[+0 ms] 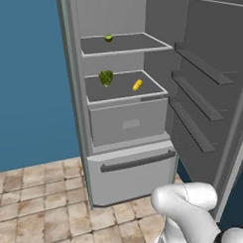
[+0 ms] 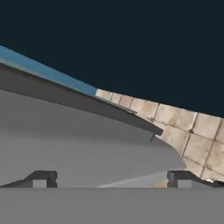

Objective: Place the corn in the correct fridge rack based on whether it is a fruit or vegetable. Finally, close the fridge door.

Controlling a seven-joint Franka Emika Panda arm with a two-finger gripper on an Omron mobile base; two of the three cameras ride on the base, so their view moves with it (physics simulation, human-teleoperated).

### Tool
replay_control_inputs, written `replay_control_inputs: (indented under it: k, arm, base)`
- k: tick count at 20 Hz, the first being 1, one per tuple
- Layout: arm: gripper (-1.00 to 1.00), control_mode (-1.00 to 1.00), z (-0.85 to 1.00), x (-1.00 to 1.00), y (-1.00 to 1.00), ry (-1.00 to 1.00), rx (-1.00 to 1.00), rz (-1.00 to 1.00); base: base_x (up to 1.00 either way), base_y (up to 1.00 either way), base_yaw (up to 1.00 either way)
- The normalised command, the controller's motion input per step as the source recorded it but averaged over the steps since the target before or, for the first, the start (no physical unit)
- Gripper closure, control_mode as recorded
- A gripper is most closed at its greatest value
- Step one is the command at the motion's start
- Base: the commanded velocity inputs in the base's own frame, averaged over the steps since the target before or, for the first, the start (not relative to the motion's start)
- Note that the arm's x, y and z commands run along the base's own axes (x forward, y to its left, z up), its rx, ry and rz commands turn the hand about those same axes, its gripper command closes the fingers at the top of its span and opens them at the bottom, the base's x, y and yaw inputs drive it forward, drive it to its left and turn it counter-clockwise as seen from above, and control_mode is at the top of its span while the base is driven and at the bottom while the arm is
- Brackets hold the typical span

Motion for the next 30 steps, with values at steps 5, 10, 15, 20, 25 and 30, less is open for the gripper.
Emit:
replay_control_inputs:
  k: [5,10,15,20,25,30]
  arm:
    - [-1.00,-1.00,0.00,0.21,-0.44,-0.08,0.13,0.05]
    - [-1.00,-1.00,-0.04,0.60,-0.45,-0.03,0.13,0.11]
    - [-1.00,-1.00,-0.25,0.71,-0.06,0.00,0.07,0.16]
    - [-1.00,-1.00,-0.23,0.67,-0.29,0.00,0.13,0.09]
    - [-1.00,-1.00,-0.19,0.49,-0.46,-0.01,0.17,0.03]
    - [-1.00,-1.00,-0.18,0.45,-0.15,-0.01,0.14,0.05]
  base:
    - [0.00,0.00,0.00]
    - [0.00,0.00,0.00]
    - [0.00,0.00,0.00]
    - [0.00,0.00,0.00]
    - [0.00,0.00,0.00]
    - [0.00,0.00,0.00]
